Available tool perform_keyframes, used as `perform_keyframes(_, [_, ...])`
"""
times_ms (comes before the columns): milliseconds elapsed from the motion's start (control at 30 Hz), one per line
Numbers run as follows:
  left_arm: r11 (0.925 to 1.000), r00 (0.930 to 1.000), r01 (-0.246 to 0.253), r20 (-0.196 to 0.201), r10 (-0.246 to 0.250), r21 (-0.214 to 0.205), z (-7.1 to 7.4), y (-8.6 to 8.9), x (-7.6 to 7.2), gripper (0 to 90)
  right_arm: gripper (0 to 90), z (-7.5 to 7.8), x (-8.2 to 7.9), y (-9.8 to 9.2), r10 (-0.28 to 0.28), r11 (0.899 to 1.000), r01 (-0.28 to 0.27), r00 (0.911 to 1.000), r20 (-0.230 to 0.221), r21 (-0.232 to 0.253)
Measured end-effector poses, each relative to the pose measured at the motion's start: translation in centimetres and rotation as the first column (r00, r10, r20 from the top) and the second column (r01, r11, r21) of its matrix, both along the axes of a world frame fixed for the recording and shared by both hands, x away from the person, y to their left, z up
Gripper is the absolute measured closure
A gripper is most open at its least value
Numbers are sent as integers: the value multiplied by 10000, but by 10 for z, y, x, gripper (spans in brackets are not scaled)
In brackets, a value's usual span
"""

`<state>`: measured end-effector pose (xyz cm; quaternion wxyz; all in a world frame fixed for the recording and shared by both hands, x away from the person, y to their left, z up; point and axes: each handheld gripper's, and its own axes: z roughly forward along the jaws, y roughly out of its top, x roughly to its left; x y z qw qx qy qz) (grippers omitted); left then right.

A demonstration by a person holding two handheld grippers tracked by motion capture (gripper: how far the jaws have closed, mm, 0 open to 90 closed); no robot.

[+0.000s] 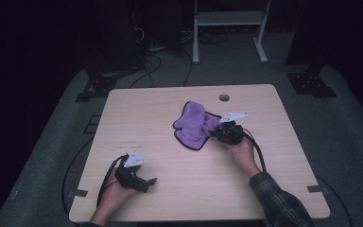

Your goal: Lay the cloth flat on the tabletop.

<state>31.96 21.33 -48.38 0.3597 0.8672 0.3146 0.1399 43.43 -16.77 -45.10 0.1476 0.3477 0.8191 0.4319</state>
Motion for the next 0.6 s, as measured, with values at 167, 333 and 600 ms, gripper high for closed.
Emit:
perform_keyframes(167, [10000,10000,-1,4,1,-5,0,0,0,0,831,13,-8,-7,153,9998,-155,9998,145,116])
perform_keyframes(333, [10000,10000,7,16,-7,14,0,0,0,0,832,30,-23,-17,376,9989,-386,9986,384,275])
perform_keyframes(600, [10000,10000,-22,1,22,-39,0,0,0,0,833,62,-48,-30,825,9916,-909,9924,917,917])
